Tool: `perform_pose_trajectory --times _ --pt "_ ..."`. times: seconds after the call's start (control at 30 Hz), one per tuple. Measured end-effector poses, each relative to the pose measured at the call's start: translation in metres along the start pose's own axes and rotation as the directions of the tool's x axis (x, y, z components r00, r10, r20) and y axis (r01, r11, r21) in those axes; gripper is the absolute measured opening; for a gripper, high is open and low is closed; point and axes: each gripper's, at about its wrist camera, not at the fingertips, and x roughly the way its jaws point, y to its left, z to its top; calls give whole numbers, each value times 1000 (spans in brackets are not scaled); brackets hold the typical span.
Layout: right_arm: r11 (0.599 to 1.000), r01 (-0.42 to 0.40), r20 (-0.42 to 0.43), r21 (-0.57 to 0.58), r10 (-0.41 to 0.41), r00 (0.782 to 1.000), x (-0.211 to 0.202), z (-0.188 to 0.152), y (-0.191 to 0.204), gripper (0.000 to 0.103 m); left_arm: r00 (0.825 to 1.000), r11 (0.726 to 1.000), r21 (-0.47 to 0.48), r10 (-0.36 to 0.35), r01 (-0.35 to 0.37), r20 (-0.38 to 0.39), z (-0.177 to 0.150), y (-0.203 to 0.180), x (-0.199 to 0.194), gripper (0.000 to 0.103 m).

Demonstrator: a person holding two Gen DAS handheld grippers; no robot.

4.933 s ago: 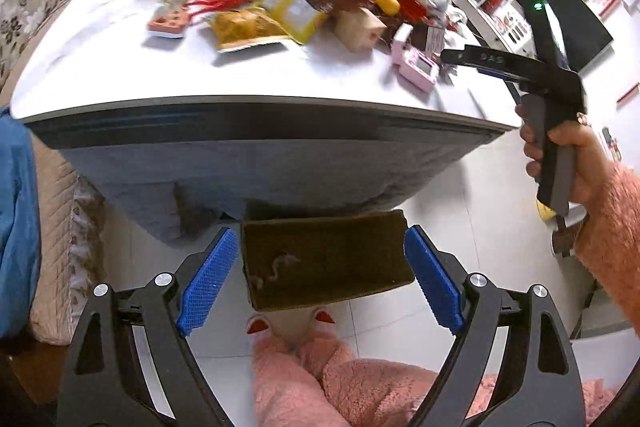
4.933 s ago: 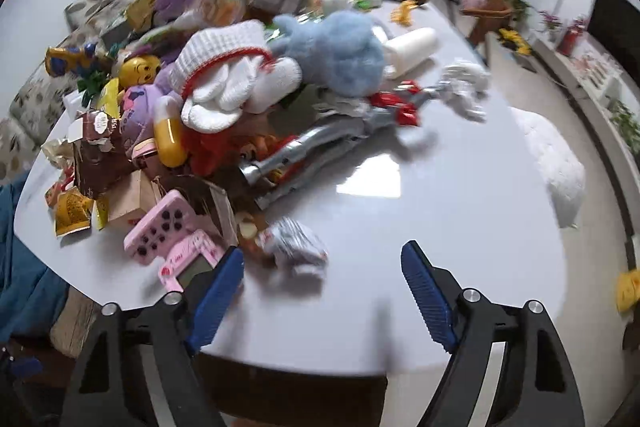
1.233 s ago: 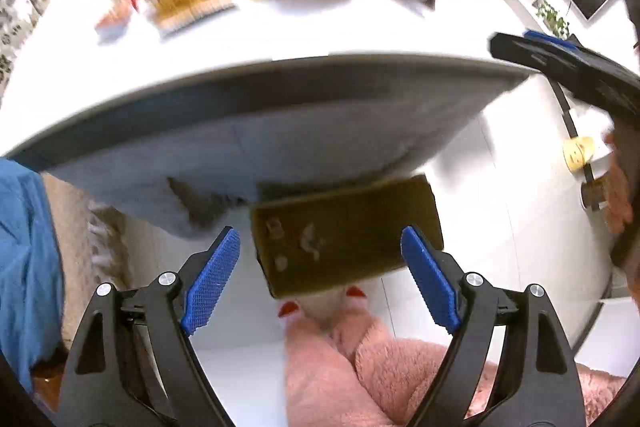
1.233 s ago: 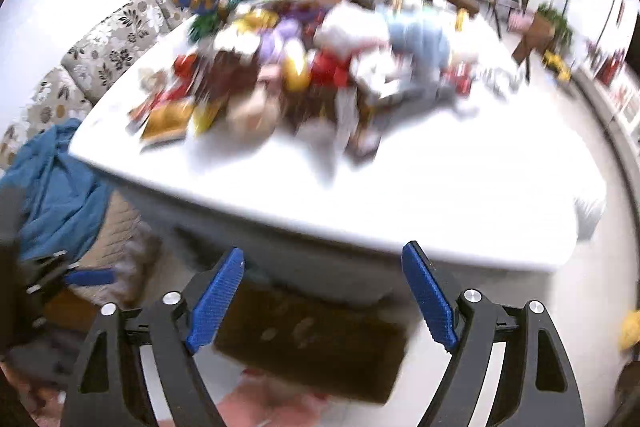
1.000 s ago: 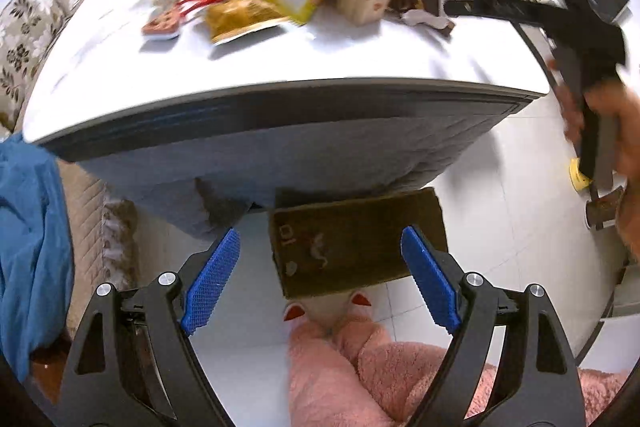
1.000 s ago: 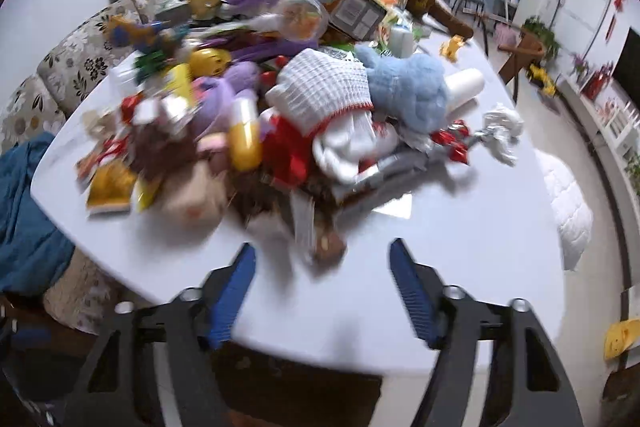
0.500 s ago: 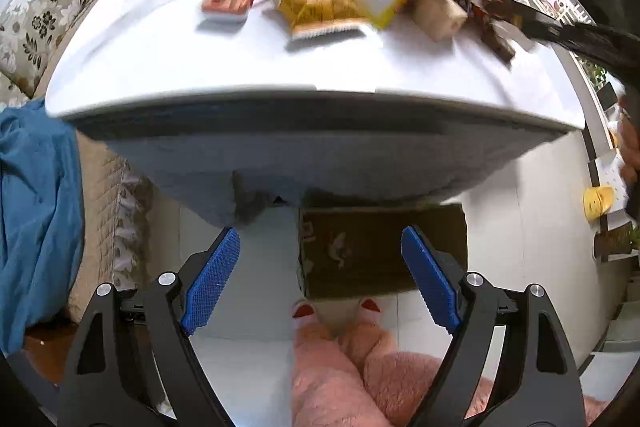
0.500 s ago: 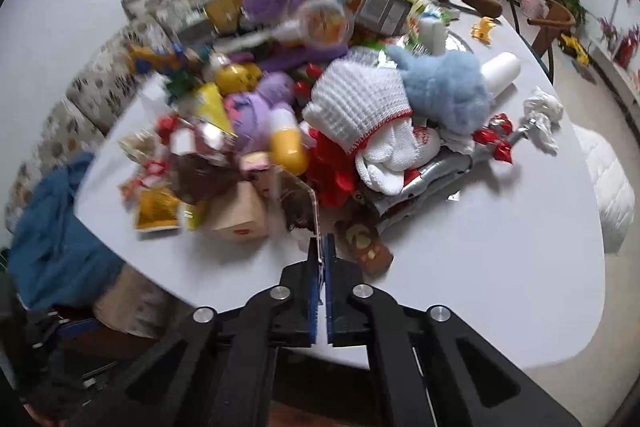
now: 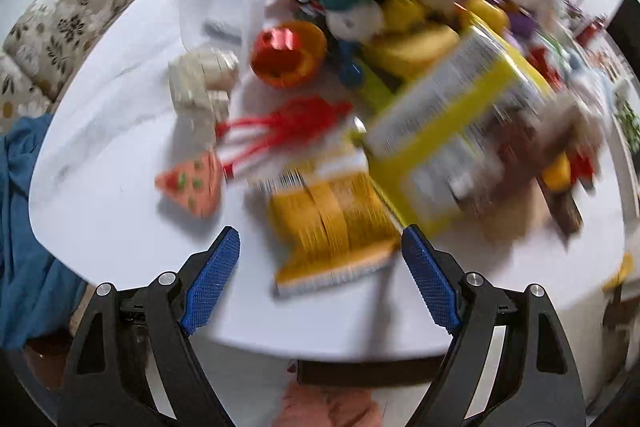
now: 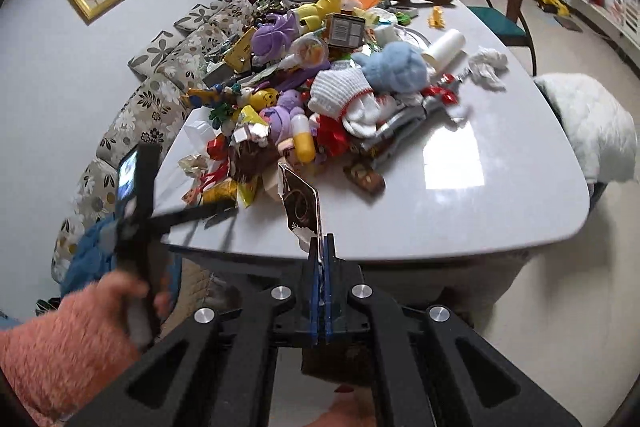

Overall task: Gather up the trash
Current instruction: 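Grasp the yellow snack bag with the left tool while the right tool grasps a small card, then lower both tools into the cardboard box and open them to drop the items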

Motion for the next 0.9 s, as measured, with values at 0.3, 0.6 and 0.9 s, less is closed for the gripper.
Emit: perform_pose_trajectory --times 0.3,0.6,0.9 --pt "1000 -27 -38 2 28 999 8 -22 7 1 998 997 -51 -60 60 -3 18 12 3 55" --pt "999 -49 -59 -13 48 997 22 -19 16 1 981 980 -41 -194 194 18 -4 29 -22 20" --pt "998 -48 -82 -42 45 996 25 -24 22 1 950 952 88 -302 295 85 -41 20 -92 20"
